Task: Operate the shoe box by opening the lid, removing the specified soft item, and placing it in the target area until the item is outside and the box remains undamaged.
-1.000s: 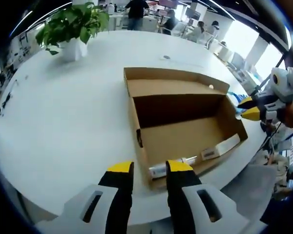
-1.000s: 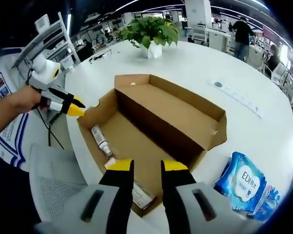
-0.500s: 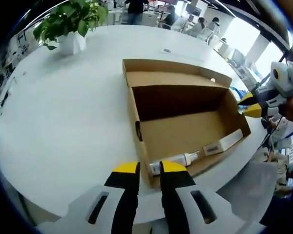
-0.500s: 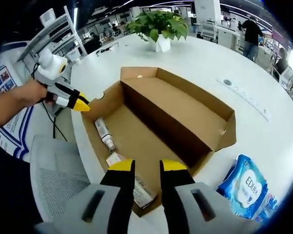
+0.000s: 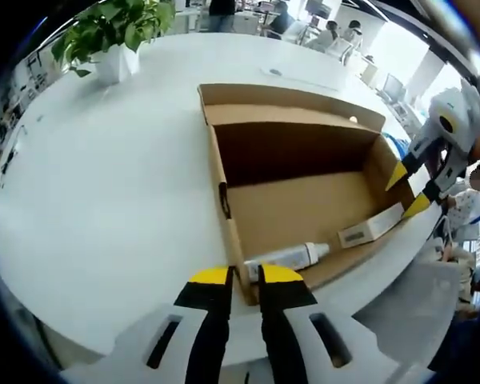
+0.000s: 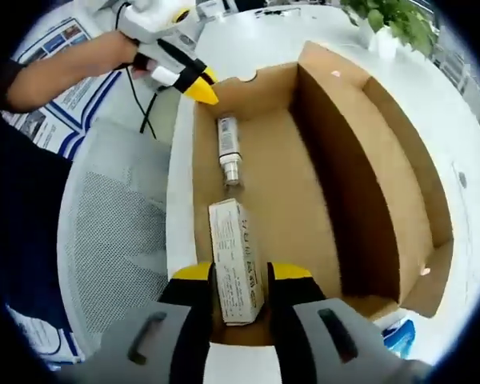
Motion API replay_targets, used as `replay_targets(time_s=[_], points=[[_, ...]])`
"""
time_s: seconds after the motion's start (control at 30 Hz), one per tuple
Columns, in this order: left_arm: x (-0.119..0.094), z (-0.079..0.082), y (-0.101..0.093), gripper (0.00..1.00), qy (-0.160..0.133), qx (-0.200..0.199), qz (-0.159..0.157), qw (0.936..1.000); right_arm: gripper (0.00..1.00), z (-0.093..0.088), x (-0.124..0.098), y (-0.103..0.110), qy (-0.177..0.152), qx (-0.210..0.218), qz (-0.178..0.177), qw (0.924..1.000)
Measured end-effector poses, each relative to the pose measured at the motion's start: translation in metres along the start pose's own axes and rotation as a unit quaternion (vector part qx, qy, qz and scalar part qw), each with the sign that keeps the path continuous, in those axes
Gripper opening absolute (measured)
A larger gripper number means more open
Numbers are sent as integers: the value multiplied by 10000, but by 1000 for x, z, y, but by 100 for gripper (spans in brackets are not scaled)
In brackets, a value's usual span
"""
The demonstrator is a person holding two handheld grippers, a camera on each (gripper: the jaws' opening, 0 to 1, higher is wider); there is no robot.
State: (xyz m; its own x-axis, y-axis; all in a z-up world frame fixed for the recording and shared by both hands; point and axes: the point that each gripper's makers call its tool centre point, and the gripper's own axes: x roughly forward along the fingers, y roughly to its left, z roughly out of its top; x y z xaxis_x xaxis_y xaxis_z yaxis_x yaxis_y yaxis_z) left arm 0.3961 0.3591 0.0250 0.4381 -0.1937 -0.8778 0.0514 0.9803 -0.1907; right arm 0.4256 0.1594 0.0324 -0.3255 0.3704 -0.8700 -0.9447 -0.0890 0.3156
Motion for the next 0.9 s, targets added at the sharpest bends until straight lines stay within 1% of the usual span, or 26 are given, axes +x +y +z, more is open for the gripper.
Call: replay_targets(time_s=[0.03,0.07,0.13,0.17,0.23,0.43,0.53,0.63,0.73,0.9], points=[[0,0,0,11,-5,-4,2,10000,25,-1,2,4,61,-143,156,9998],[1,0,1,11,-17,-22,5,10000,26,-2,3,4,142,-219,204,9995],[1,0,1,10,-18,-35,28,10000,23,-6,7,4,279,-293,292,9988],[1,0,2,9,-2,-13,62,10000,24,-8,9,1,348,-336,271,9985],[1,0,3,7,23,31,124,9999,24,-9,11,0,384,-310,326,9982],[3,0,3,6,106,-68,235,9996,25,-12,17,-1,441,-308,404,9977],[3,0,3,5,107,-32,284,9995,26,-9,17,-2,388,-304,389,9980],[2,-1,4,6,89,-87,262,9996,27,-8,15,-4,363,-330,353,9982],[3,0,3,6,90,-87,268,9996,27,-8,13,-10,311,-312,253,9987],[3,0,4,6,90,-108,254,9996,24,-6,10,-16,236,-268,129,9993]])
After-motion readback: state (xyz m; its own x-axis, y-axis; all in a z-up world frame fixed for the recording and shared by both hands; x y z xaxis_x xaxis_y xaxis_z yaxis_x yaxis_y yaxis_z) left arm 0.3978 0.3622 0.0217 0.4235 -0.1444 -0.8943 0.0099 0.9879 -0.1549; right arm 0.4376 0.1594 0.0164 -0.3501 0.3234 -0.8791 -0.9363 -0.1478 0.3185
